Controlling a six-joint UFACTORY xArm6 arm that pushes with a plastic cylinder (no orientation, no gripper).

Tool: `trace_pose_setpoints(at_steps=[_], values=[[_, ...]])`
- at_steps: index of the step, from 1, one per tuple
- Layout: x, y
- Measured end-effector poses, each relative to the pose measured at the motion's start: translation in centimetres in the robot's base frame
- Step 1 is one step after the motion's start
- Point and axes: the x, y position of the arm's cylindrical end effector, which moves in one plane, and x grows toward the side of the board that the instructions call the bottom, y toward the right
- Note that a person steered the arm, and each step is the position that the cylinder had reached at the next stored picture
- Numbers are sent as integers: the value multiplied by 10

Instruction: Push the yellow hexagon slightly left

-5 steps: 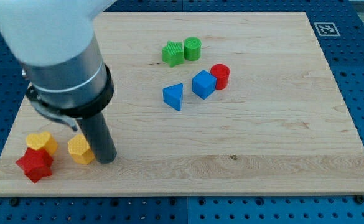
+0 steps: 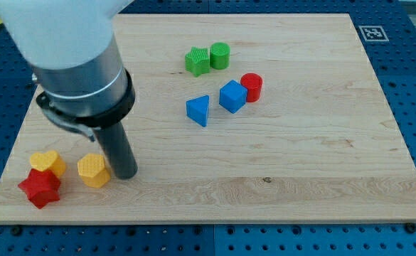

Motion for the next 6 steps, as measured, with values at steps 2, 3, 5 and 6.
trace_pose_setpoints(at_steps=[2, 3, 5, 6], values=[[-22, 0], [-9, -10], [12, -25], [9, -25]])
